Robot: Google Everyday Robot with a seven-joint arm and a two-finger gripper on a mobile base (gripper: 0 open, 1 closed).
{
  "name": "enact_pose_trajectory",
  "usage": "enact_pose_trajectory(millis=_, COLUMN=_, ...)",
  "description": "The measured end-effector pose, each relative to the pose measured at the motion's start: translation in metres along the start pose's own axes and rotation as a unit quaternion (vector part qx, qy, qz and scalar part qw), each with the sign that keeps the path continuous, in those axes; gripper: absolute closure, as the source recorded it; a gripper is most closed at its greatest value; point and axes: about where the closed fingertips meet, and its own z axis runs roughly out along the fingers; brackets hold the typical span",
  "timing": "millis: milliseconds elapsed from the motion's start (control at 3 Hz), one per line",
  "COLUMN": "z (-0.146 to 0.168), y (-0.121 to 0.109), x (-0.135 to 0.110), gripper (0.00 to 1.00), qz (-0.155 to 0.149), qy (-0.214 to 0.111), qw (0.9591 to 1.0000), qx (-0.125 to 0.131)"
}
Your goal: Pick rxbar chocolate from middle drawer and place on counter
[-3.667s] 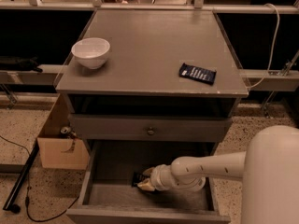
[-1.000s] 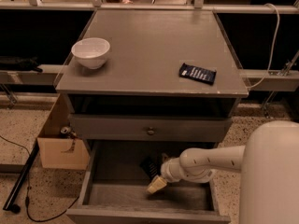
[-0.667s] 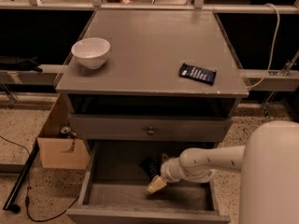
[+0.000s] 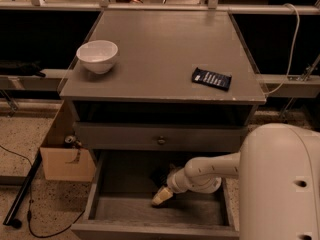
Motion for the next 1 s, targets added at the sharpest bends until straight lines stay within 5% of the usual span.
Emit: enact_pose_trajectory(millis=1000, z=0.0002, y=0.0002, x=-0.0002, gripper=0.66, qz=0.000, qy=0.000, qw=1.0000, qx=0.000)
